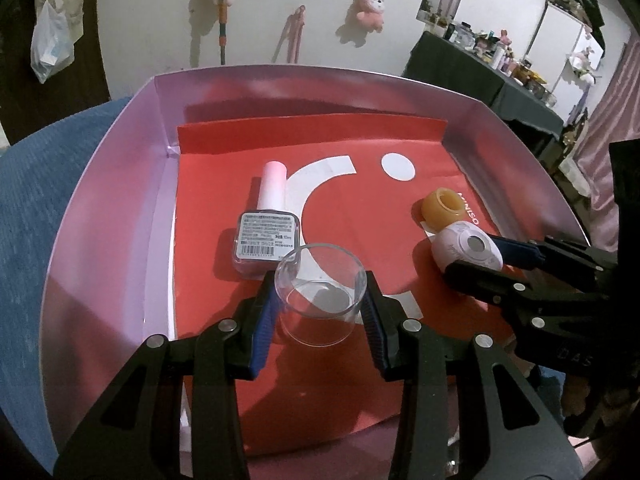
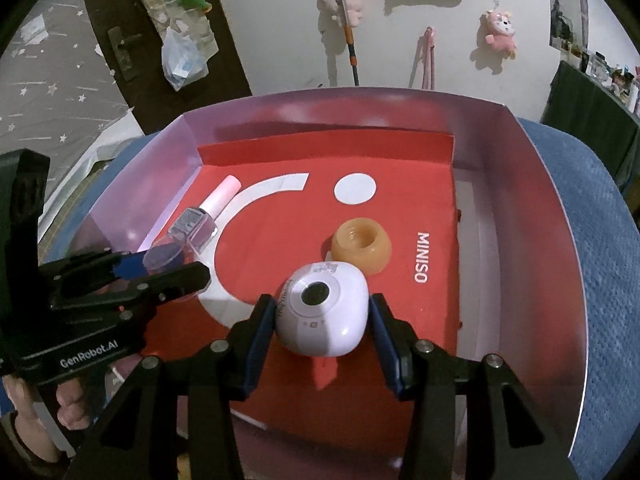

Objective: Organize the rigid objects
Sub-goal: 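Carry the cup and the speaker over the box and lower them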

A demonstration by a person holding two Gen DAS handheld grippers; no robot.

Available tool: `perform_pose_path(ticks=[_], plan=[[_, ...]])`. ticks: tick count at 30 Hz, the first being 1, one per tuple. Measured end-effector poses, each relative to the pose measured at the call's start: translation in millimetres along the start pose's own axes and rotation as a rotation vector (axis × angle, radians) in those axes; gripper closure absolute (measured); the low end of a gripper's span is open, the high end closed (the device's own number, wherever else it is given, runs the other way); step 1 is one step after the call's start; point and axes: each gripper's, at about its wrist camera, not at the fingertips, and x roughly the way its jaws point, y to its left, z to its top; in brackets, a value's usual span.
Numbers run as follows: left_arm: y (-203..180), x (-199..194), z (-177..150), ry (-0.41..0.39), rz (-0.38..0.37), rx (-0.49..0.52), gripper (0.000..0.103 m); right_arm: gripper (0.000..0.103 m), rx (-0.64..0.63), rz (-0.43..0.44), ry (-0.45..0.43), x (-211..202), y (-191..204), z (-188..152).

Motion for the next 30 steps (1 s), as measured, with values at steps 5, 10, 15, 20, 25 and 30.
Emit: perform_pose_path(ticks=[5, 10, 15, 20, 25, 30], plan=[[-0.2, 3.0, 3.8, -0.008, 0.02, 0.007, 0.066, 0.052, 0.009, -0.012, -0.014, 4.2, -0.5, 4.4], [3.3, 4.0, 5.5, -0.003, 0.013, -0.01, 0.065, 0.052, 0.019, -0.017, -0.017, 8.9, -0.5, 9.5], [4.4, 3.9, 6.5, 0.006, 0.015, -0.015, 0.065, 0.052, 0.018, -0.02, -0.018, 10.5, -1.4, 12.0], [3.7, 3.9, 7.1, 0.006, 0.016, -0.019, 0.065, 0.052, 0.021, -0.02, -0.021, 10.3, -2.2, 12.1], [4.6, 4.7, 7.2, 0.01, 0.014, -0.023, 0.065, 0.052, 0.026, -0.019, -0.021, 11.1, -3.3, 12.9], [5.7, 4.9, 7.0, 0.01, 0.008, -0.031, 0.065, 0.052, 0.028, -0.016, -0.022, 11.4, -3.6, 13.5]])
